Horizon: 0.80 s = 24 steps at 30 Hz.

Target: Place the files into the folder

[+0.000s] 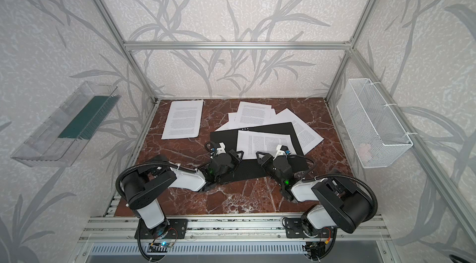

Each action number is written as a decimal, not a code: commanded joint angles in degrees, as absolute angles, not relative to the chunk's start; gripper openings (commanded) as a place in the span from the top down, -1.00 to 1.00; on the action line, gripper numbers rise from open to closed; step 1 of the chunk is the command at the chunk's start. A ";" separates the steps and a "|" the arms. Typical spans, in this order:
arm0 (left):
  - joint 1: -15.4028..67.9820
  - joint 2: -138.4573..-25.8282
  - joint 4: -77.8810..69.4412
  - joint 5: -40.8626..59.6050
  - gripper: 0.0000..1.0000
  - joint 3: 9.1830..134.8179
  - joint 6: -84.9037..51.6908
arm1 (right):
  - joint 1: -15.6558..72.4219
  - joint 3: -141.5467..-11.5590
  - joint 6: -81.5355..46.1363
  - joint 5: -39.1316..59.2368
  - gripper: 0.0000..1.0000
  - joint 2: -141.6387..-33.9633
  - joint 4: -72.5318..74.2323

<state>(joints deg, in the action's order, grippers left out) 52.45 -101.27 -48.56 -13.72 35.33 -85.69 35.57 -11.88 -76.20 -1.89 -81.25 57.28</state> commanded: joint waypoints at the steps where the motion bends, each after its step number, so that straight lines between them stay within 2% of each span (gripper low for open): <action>1: 52.56 -102.30 -49.77 -13.63 1.00 35.68 -85.55 | 35.88 -12.04 -74.87 -2.50 0.49 -79.09 54.82; 3: 52.56 -102.33 -49.72 -13.74 1.00 35.84 -85.24 | 35.86 -12.04 -74.75 -2.72 0.58 -78.20 53.47; 8: 52.64 -102.95 -50.25 -13.54 1.00 36.11 -84.83 | 35.86 -12.34 -74.46 -3.08 0.64 -76.47 50.69; 10: 52.65 -102.93 -50.71 -13.36 0.99 36.17 -83.94 | 35.85 -12.80 -74.09 -2.59 0.76 -76.08 49.33; 13: 52.65 -101.60 -50.66 -13.03 0.85 36.30 -81.20 | 35.78 -14.00 -72.66 -1.38 0.94 -74.99 46.25; 16: 52.65 -97.97 -48.33 -13.59 0.58 36.21 -76.79 | 35.48 -15.81 -70.05 -0.04 1.00 -72.80 39.37; 19: 52.55 -92.99 -44.88 -14.55 0.15 35.61 -71.77 | 34.80 -18.01 -65.95 0.82 1.00 -69.35 31.96; 21: 52.56 -88.98 -42.09 -15.75 -0.22 34.92 -67.66 | 33.57 -20.15 -61.99 3.00 1.00 -66.46 25.74; 22: 52.56 -86.80 -40.36 -16.57 -0.65 34.36 -65.49 | 33.00 -21.27 -59.39 4.02 1.00 -64.90 22.80; 23: 52.56 -84.24 -39.16 -17.35 -0.98 33.67 -63.23 | 32.21 -23.01 -56.53 5.72 1.00 -63.52 18.90; 24: 52.56 -82.21 -37.83 -17.92 -0.99 33.05 -61.60 | 31.64 -25.06 -53.89 7.17 1.00 -62.58 14.56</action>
<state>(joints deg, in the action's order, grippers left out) 52.45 -87.33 -42.61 -14.44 34.81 -70.00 33.04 -20.53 -63.48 3.05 -65.71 27.27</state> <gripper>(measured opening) 0.942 0.049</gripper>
